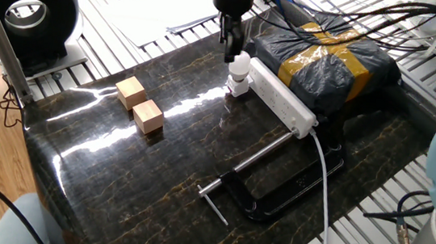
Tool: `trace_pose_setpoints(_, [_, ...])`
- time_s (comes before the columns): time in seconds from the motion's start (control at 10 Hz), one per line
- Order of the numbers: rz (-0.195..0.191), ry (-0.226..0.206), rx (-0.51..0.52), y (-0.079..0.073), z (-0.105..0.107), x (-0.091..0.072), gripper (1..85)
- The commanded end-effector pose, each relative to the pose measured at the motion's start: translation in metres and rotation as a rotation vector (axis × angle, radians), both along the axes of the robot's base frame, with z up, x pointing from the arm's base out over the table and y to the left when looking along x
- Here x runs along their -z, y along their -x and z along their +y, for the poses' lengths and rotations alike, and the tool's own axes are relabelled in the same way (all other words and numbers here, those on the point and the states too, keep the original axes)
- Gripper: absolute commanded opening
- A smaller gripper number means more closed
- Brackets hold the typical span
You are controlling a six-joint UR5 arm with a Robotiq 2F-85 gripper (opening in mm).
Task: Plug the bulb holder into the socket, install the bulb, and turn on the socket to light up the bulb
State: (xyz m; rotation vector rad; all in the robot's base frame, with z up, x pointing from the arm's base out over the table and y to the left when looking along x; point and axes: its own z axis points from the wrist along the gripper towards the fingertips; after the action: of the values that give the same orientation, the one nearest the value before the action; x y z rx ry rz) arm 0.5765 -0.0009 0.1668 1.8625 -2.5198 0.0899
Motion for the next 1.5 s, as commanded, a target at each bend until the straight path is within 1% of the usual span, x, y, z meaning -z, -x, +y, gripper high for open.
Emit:
trace_pose_setpoints(0.0, [0.010,0.073,-0.471,-0.005,-0.017,-0.002,54.0])
trace_pose_setpoints(0.1, [0.011,0.074,-0.533,-0.008,-0.020,0.000,54.0])
trace_pose_setpoints(0.3, [0.030,0.060,-0.677,-0.014,-0.028,0.013,53.3])
trace_pose_setpoints(0.4, [0.042,0.071,-0.758,-0.018,-0.035,0.018,53.7])
trace_pose_setpoints(0.5, [0.050,0.093,-0.819,-0.022,-0.041,0.020,54.0])
trace_pose_setpoints(0.6, [0.074,0.129,-0.874,-0.022,-0.051,0.021,54.0])
trace_pose_setpoints(0.7, [0.096,0.123,-0.909,-0.020,-0.051,0.023,55.3])
trace_pose_setpoints(0.8, [0.115,0.088,-0.929,-0.012,-0.045,0.025,55.7])
trace_pose_setpoints(0.9, [0.115,0.076,-0.957,-0.012,-0.041,0.025,56.3])
trace_pose_setpoints(1.0, [0.106,0.057,-1.004,-0.014,-0.033,0.029,59.0])
trace_pose_setpoints(1.1, [0.098,0.051,-1.051,-0.017,-0.027,0.033,61.0])
trace_pose_setpoints(1.3, [0.104,0.056,-1.108,-0.018,-0.025,0.038,62.7])
trace_pose_setpoints(1.4, [0.116,0.050,-1.130,-0.014,-0.025,0.037,62.7])
